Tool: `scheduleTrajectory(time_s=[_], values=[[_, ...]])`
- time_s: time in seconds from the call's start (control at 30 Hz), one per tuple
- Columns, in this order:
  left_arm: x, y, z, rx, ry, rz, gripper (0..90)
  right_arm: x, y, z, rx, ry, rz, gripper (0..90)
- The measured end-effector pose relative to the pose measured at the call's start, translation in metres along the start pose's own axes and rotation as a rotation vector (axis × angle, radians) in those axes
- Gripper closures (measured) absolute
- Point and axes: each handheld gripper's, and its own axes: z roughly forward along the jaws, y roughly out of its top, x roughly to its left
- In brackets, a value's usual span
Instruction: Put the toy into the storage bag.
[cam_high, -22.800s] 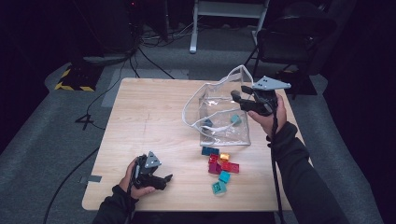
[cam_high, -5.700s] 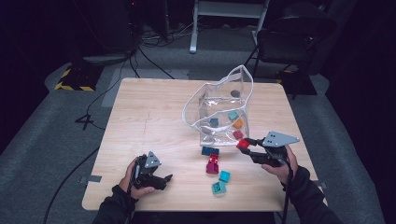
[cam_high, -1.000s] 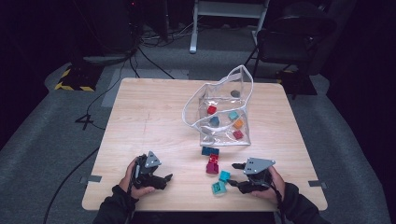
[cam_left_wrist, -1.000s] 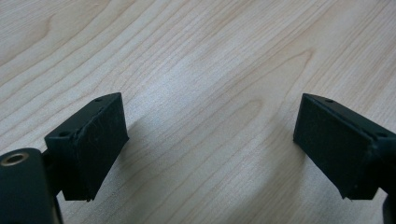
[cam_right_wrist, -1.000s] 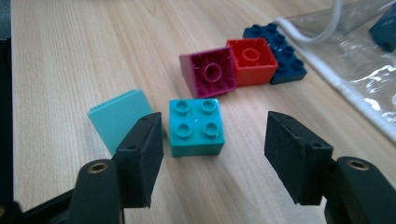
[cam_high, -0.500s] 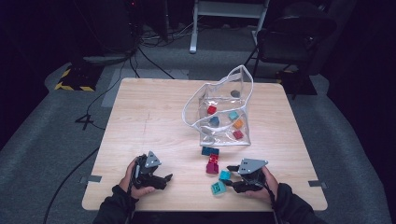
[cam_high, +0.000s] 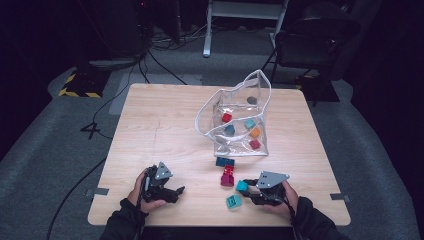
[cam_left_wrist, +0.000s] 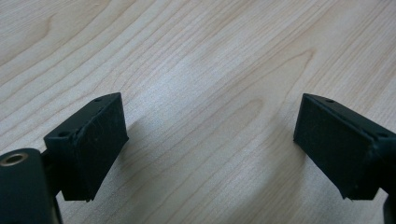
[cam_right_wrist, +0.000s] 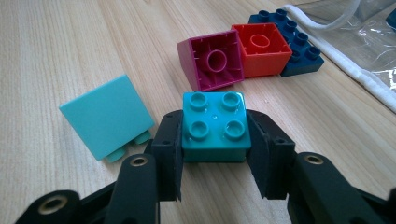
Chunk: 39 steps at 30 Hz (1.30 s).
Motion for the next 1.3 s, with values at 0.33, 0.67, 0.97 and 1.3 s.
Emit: scheduleTrajectory(time_s=[0.33, 0.67, 0.97, 1.3], values=[[0.000, 0.000, 0.000, 0.000, 0.000, 0.001, 9.8, -0.009, -0.002, -0.009, -0.018, -0.019, 0.046, 59.5], [0.000, 0.000, 0.000, 0.000, 0.000, 0.001, 9.8, -0.019, -0.003, -0.030, -0.062, -0.069, 0.080, 59.5], [0.000, 0.000, 0.000, 0.000, 0.000, 0.001, 9.8, -0.034, 0.008, -0.055, -0.138, -0.131, 0.135, 59.6], [0.000, 0.000, 0.000, 0.000, 0.000, 0.001, 9.8, -0.045, 0.036, -0.082, -0.207, -0.204, 0.135, 59.6]])
